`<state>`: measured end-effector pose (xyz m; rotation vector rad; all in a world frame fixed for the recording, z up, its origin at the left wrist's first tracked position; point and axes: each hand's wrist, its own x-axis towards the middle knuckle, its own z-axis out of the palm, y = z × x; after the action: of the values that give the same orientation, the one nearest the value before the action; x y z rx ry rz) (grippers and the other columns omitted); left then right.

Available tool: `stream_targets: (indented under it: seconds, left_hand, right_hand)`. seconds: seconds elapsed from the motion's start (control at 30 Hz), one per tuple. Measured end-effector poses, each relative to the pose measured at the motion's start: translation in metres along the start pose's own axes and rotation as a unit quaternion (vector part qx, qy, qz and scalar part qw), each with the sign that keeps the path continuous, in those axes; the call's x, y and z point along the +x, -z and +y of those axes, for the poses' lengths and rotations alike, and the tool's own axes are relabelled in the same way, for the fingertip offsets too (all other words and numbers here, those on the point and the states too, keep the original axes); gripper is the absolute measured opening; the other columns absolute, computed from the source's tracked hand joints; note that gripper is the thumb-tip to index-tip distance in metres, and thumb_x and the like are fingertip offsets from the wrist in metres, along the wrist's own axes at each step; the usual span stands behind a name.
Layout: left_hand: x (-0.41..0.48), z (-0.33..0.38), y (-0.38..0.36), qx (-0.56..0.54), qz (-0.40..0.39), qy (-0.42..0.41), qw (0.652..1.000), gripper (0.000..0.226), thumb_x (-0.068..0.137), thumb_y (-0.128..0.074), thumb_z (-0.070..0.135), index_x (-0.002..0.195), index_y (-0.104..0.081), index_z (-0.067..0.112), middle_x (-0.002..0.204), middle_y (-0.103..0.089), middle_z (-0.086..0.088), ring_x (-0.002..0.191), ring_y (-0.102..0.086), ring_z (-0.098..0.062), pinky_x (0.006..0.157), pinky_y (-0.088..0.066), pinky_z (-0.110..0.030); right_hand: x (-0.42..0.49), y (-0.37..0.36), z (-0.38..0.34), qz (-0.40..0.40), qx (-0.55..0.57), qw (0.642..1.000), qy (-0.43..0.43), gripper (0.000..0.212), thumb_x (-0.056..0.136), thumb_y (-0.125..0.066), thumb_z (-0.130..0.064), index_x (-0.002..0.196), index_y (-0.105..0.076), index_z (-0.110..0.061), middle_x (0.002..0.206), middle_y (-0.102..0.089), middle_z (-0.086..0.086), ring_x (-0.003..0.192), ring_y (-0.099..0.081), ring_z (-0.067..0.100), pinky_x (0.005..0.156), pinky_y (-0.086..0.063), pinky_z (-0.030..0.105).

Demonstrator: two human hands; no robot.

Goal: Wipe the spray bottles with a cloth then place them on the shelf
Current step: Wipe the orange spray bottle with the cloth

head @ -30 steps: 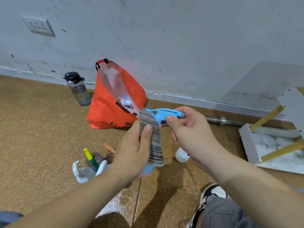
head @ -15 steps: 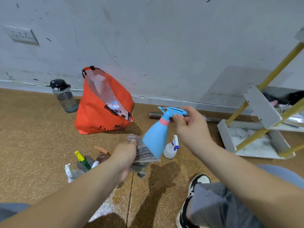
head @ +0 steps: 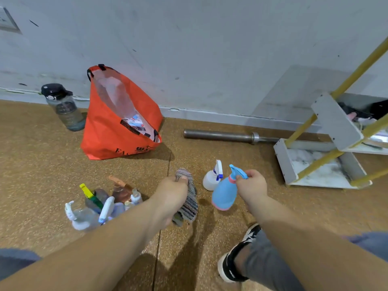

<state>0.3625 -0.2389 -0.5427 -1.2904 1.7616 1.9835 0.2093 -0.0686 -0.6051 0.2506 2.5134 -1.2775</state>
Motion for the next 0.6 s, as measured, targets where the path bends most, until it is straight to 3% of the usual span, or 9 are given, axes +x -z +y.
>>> stream_targets:
  seconds: [0.07, 0.13, 0.17, 0.23, 0.3, 0.37, 0.47, 0.6]
  left_hand:
    - [0.003, 0.002, -0.014, 0.012, -0.016, -0.004, 1.0, 0.043, 0.107, -0.042, 0.047, 0.129, -0.054, 0.012, 0.133, -0.061, -0.013, 0.118, -0.062, -0.032, 0.099, -0.053, -0.046]
    - [0.008, 0.005, -0.029, 0.039, -0.028, 0.006, 0.999, 0.027, 0.111, -0.04, 0.041, 0.098, -0.055, 0.023, 0.105, -0.065, -0.005, 0.093, -0.065, -0.023, 0.079, -0.053, -0.035]
    - [0.012, 0.007, -0.035, 0.058, -0.041, 0.005, 0.997, 0.028, 0.112, -0.04, 0.04, 0.102, -0.057, 0.022, 0.103, -0.066, -0.005, 0.093, -0.066, -0.024, 0.078, -0.055, -0.037]
    - [0.021, 0.009, -0.043, 0.089, -0.048, -0.005, 0.995, 0.038, 0.112, -0.039, 0.04, 0.133, -0.056, 0.013, 0.12, -0.064, -0.003, 0.11, -0.063, -0.028, 0.093, -0.054, -0.044]
    - [0.032, 0.008, -0.047, 0.108, -0.043, 0.002, 0.993, 0.054, 0.112, -0.038, 0.04, 0.158, -0.033, 0.013, 0.151, -0.049, -0.005, 0.138, -0.047, -0.029, 0.114, -0.041, -0.043]
    - [0.04, 0.007, -0.048, 0.124, -0.047, 0.012, 0.991, 0.061, 0.112, -0.038, 0.042, 0.164, -0.02, 0.017, 0.167, -0.031, -0.007, 0.152, -0.032, -0.032, 0.118, -0.035, -0.046]
    - [0.047, 0.004, -0.047, 0.14, -0.038, 0.02, 0.989, 0.063, 0.111, -0.038, 0.044, 0.165, -0.017, 0.019, 0.169, -0.027, -0.006, 0.152, -0.031, -0.035, 0.118, -0.039, -0.053]
    - [0.047, -0.002, -0.039, 0.167, -0.024, 0.019, 0.986, 0.063, 0.112, -0.037, 0.042, 0.165, -0.017, 0.015, 0.171, -0.022, -0.008, 0.157, -0.023, -0.033, 0.124, -0.023, -0.047]
  right_hand:
    - [0.01, -0.013, 0.021, -0.002, 0.023, 0.999, -0.04, 0.025, 0.094, -0.069, -0.012, 0.118, -0.061, -0.008, 0.093, -0.062, 0.003, 0.091, -0.059, 0.025, 0.077, -0.046, 0.034]
    - [0.019, -0.022, 0.038, -0.005, 0.035, 0.998, -0.052, 0.029, 0.094, -0.067, -0.01, 0.122, -0.061, -0.009, 0.093, -0.063, 0.004, 0.086, -0.058, 0.023, 0.073, -0.047, 0.035]
    - [0.023, -0.025, 0.044, -0.007, 0.033, 0.998, -0.053, 0.027, 0.095, -0.064, -0.01, 0.122, -0.06, -0.012, 0.092, -0.063, 0.004, 0.082, -0.058, 0.022, 0.069, -0.047, 0.035]
    - [0.032, -0.03, 0.058, -0.008, -0.012, 0.999, -0.035, 0.026, 0.097, -0.056, -0.013, 0.123, -0.06, -0.016, 0.099, -0.066, 0.008, 0.078, -0.06, 0.023, 0.06, -0.044, 0.032]
    - [0.039, -0.036, 0.068, 0.001, -0.071, 0.997, -0.016, 0.022, 0.1, -0.051, -0.019, 0.121, -0.06, -0.019, 0.11, -0.065, 0.011, 0.087, -0.064, 0.03, 0.063, -0.047, 0.032]
    - [0.043, -0.043, 0.076, 0.013, -0.081, 0.997, -0.012, 0.022, 0.102, -0.051, -0.024, 0.121, -0.061, -0.021, 0.114, -0.065, 0.012, 0.094, -0.066, 0.035, 0.072, -0.052, 0.038]
    - [0.047, -0.051, 0.089, 0.013, -0.078, 0.997, -0.027, 0.018, 0.101, -0.053, -0.022, 0.116, -0.063, -0.021, 0.112, -0.066, 0.012, 0.093, -0.064, 0.034, 0.075, -0.049, 0.036]
    - [0.047, -0.051, 0.1, 0.011, -0.076, 0.996, -0.053, 0.028, 0.096, -0.058, -0.034, 0.121, -0.061, -0.023, 0.119, -0.064, 0.011, 0.1, -0.066, 0.035, 0.087, -0.058, 0.051]
